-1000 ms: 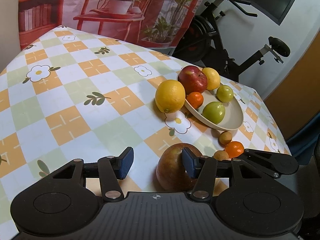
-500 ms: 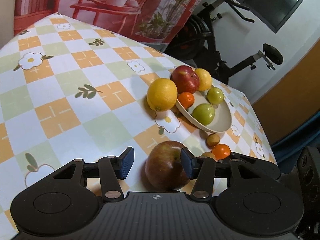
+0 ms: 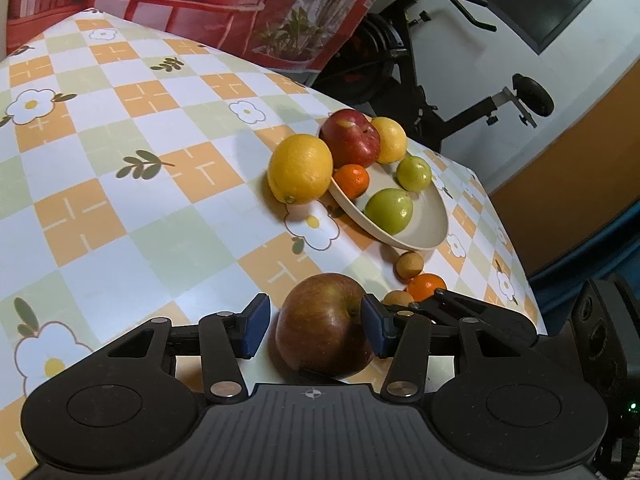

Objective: Organize fruits
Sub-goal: 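Move the left tool to the dark red apple and grasp it, then carry the dark red apple onto the plate with the left tool and release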

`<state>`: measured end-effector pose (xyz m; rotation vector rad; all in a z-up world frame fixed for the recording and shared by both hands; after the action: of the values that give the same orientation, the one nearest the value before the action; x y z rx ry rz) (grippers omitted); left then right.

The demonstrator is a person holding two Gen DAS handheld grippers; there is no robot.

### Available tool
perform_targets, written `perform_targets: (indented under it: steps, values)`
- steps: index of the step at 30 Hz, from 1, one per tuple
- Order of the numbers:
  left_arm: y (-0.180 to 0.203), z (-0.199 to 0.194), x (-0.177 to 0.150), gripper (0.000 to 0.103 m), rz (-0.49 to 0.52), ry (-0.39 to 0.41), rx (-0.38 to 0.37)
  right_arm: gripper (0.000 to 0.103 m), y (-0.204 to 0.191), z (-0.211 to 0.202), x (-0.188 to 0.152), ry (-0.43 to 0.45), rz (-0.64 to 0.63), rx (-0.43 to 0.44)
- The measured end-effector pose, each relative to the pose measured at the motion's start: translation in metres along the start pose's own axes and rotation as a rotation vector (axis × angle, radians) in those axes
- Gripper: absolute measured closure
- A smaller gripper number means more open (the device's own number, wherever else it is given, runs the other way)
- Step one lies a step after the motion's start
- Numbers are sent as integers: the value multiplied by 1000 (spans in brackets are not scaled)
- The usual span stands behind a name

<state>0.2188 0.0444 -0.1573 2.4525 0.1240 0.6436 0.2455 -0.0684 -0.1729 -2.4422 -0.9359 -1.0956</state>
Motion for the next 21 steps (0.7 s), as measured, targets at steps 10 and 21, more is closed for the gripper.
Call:
perform_targets:
  steps: [10,21]
  values:
    - [17,1,11,58,17,7,-17,43,11,-12,7,34,12,-8]
    - [88,4,53,59,155,77,-50,43,66,-55,39,125,25,-100]
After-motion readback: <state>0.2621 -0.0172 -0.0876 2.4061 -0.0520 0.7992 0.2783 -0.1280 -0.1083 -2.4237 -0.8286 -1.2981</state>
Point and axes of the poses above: each gripper's, at about its wrist camera, not at the fingertips, and z roughly the way its jaws point, y to its right, x to its top, the point moved 3 cm from there along z, roughly the way its jaws point, and after that the axes turned 12 degrees about -z, right-handed, at the moved point
